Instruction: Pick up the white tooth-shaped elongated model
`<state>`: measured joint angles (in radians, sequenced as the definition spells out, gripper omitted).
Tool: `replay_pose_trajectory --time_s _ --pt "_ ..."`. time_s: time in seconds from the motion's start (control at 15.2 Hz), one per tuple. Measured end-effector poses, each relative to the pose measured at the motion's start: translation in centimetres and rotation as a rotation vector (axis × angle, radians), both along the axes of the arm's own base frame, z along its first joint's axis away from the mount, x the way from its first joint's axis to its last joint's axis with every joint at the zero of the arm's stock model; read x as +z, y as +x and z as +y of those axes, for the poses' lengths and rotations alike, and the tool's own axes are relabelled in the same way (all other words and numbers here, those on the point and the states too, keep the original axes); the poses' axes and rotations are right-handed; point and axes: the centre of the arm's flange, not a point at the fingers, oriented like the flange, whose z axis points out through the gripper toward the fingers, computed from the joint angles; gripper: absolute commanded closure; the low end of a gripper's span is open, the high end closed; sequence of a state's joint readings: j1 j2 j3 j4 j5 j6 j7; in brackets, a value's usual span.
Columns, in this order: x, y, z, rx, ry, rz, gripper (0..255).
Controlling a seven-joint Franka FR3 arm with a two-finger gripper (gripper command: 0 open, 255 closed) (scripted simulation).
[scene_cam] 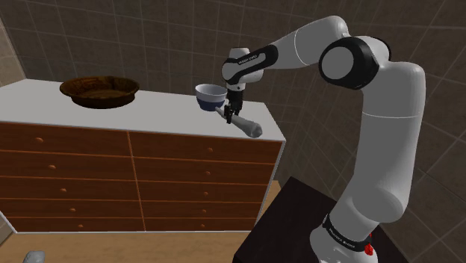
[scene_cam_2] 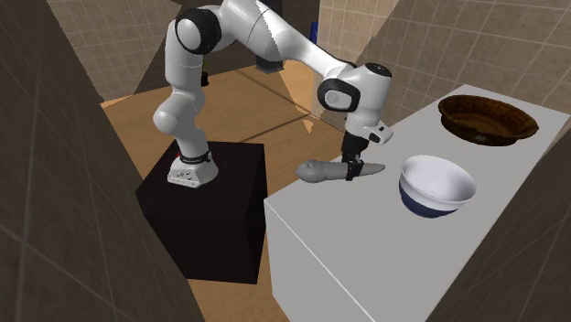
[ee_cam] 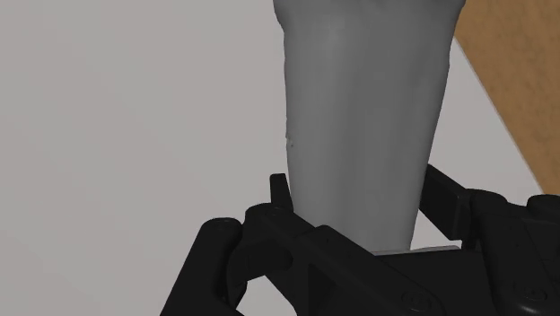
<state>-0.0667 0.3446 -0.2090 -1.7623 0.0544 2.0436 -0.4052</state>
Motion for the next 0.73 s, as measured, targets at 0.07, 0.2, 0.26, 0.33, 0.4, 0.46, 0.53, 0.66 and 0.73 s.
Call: replay_pose_trajectory --time_s 0.07,0.2,0.26,0.33,0.4,0.46,0.53,0.66,0.73 --pt "0.5 0.0 0.0 0.000 0.000 0.000 255" --pt "1.5 0.0 -0.1 0.000 0.000 0.000 255" --pt "2.1 0.0 -0.2 0.000 0.000 0.000 255" --pt "2.6 0.0 -0.2 0.000 0.000 0.000 255" --pt "3.1 0.0 -0.2 0.000 0.000 0.000 255" --pt "3.7 0.0 -0.2 0.000 0.000 0.000 255" --pt "4.2 0.0 -0.2 0.000 0.000 0.000 255" --pt "5.2 0.0 -0.2 0.000 0.000 0.000 255" --pt "5.6 0.0 -0.1 0.000 0.000 0.000 255"
